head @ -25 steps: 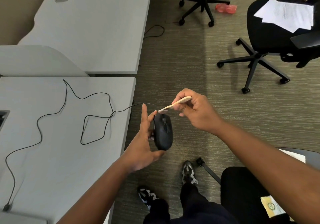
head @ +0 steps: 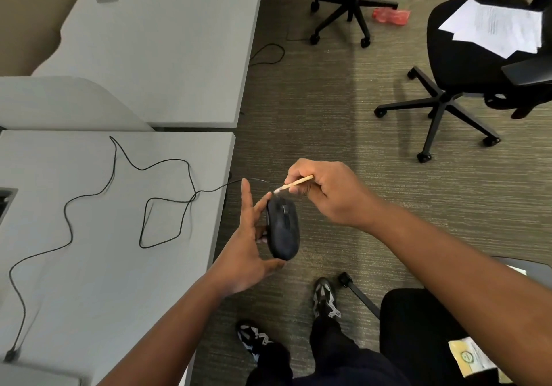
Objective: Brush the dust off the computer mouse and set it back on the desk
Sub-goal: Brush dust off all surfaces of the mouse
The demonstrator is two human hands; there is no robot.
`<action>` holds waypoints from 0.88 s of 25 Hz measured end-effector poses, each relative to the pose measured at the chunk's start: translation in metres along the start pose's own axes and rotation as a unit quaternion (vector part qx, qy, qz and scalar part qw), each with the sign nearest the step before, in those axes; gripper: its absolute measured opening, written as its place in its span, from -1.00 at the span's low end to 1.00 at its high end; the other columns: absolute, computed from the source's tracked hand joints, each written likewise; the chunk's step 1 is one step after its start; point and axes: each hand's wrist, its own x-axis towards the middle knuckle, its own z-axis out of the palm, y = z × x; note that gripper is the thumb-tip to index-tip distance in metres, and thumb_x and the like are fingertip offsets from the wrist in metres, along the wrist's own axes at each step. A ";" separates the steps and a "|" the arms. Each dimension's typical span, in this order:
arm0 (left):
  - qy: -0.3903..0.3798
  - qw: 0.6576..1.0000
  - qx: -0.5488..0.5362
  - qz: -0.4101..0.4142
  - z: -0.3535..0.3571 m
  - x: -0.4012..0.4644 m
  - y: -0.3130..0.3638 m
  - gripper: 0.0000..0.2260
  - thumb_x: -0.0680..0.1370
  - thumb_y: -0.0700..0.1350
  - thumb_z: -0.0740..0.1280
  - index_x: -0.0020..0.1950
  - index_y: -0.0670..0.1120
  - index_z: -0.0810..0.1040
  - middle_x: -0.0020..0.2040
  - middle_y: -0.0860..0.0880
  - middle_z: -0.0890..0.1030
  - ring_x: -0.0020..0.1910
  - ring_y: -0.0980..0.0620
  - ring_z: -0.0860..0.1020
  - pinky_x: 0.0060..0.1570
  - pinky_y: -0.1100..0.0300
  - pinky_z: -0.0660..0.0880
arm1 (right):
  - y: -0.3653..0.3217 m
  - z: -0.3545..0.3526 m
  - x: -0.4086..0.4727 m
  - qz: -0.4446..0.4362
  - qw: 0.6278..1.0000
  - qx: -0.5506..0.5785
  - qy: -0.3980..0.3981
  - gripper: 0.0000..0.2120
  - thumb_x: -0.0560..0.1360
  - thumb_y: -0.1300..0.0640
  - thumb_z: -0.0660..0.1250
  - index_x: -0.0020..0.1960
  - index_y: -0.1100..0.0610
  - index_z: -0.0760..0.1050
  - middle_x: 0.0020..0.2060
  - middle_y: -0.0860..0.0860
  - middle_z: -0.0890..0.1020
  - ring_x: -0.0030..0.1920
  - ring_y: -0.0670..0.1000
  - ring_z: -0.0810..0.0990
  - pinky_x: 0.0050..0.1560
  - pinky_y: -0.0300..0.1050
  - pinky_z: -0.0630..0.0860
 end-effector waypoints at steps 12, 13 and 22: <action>-0.004 1.000 -0.015 -0.006 -0.002 -0.003 0.000 0.42 0.39 -0.34 0.64 0.45 0.52 -0.52 0.58 0.45 0.12 0.37 0.21 0.56 0.21 0.14 0.64 | -0.006 -0.001 -0.003 0.041 0.993 0.106 0.022 -0.95 0.63 0.19 0.39 0.05 0.18 0.58 -0.17 -0.15 0.63 -0.18 -0.21 0.58 -0.12 -0.32 0.46; -0.002 1.000 -0.016 -0.007 -0.002 -0.003 0.000 0.42 0.39 -0.34 0.64 0.45 0.53 -0.51 0.58 0.44 0.12 0.36 0.20 0.57 0.19 0.13 0.65 | -0.005 0.000 -0.004 0.052 0.993 0.100 0.018 -0.95 0.63 0.19 0.39 0.05 0.19 0.58 -0.21 -0.16 0.61 -0.22 -0.24 0.56 -0.16 -0.35 0.44; 0.013 1.000 -0.009 -0.005 0.000 -0.004 -0.002 0.47 0.33 -0.30 0.70 0.51 0.42 -0.52 0.48 0.43 0.27 0.28 0.12 0.61 0.21 0.16 0.62 | 0.004 0.006 -0.013 0.134 0.968 0.194 0.091 -0.91 0.61 0.14 0.42 -0.02 0.05 0.52 -0.10 0.31 0.64 -0.10 0.39 0.58 -0.11 0.38 0.58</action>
